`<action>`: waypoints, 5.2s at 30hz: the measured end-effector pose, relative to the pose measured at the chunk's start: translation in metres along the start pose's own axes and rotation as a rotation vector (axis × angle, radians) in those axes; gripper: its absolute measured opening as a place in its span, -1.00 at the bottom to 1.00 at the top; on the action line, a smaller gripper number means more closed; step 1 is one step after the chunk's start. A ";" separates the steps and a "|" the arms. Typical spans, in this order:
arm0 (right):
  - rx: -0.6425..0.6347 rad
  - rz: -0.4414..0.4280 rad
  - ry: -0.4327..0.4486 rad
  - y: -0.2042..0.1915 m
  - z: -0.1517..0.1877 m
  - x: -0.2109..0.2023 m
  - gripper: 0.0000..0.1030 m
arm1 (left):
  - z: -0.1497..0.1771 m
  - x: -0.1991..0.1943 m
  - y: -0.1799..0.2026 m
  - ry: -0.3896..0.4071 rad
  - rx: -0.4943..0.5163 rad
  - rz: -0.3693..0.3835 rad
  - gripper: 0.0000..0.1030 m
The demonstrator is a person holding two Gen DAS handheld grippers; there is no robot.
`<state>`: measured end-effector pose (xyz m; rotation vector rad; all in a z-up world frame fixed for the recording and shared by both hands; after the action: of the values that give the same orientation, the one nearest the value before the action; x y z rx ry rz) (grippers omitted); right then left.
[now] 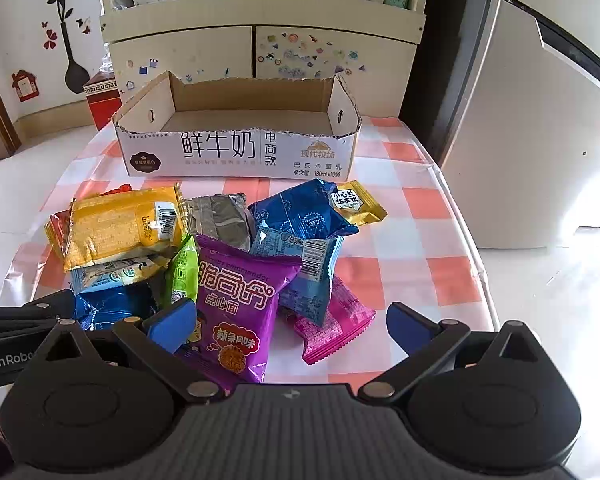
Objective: Organize snacks
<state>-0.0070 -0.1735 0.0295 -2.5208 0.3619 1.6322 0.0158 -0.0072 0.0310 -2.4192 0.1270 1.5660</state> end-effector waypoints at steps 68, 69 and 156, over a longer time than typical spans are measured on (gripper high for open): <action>-0.092 0.060 0.006 0.000 0.004 0.002 1.00 | 0.009 0.007 0.010 -0.008 0.060 -0.023 0.89; -0.092 0.050 0.017 0.000 0.003 0.000 1.00 | 0.009 0.006 0.009 -0.005 0.059 -0.014 0.89; -0.107 -0.407 -0.106 -0.017 -0.020 0.018 0.03 | 0.015 0.064 0.018 -0.088 -0.079 0.302 0.15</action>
<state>0.0221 -0.1637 0.0211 -2.3598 -0.2408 1.6419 0.0256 -0.0166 -0.0354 -2.4765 0.4406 1.8322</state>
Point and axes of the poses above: each gripper's, at about its wrist camera, not at the fingertips, and x roughly the way its jaws point, y to its right, z to its underside, the point moved 7 cm from there along x, roughly the way its jaws point, and after that the axes turned 14 degrees about -y, right-handed, at the moved point
